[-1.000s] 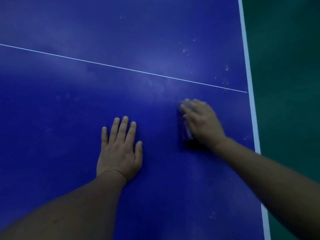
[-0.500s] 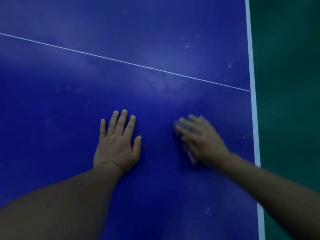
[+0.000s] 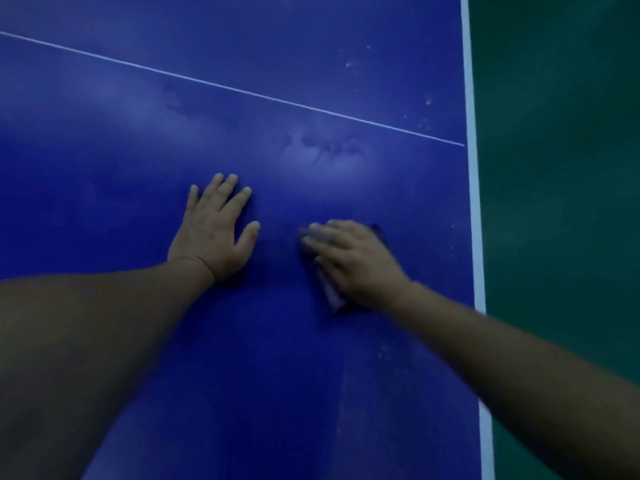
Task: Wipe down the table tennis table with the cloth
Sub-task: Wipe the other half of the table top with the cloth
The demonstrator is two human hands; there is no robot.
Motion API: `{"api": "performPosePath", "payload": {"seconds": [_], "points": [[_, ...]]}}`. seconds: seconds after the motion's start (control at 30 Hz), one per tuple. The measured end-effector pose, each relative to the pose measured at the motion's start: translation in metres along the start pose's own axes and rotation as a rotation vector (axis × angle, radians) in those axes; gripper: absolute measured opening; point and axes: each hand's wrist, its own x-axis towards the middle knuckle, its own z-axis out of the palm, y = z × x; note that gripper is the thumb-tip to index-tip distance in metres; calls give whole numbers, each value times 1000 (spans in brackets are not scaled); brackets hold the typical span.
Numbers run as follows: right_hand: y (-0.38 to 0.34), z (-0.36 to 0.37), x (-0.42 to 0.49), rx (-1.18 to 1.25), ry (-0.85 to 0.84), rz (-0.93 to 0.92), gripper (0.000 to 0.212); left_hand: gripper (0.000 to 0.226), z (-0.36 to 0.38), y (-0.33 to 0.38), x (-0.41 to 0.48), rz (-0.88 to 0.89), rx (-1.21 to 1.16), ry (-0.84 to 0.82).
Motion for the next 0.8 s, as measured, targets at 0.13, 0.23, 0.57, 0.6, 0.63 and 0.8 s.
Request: {"api": "performPosePath", "payload": {"seconds": [0.13,0.23,0.57,0.6,0.63,0.8], "points": [[67,-25,-11,-117,6,454,40,89,-10,-6,-4,68,-12,-110],[24,-9,-12,-129,16,508,41,80,-10,8,-41,143,21,-91],[-37,0,-90,-3,-92,61,38,66,27,43,-185,97,186,-157],[-22,-2,-75,-4,-58,158,38,66,27,43,-184,95,184,-161],[-11,-4,-60,-4,-38,269,39,66,28,43,-184,95,181,-162],[-30,11,-39,-25,36,540,44,68,27,39,-181,108,153,-168]]}}
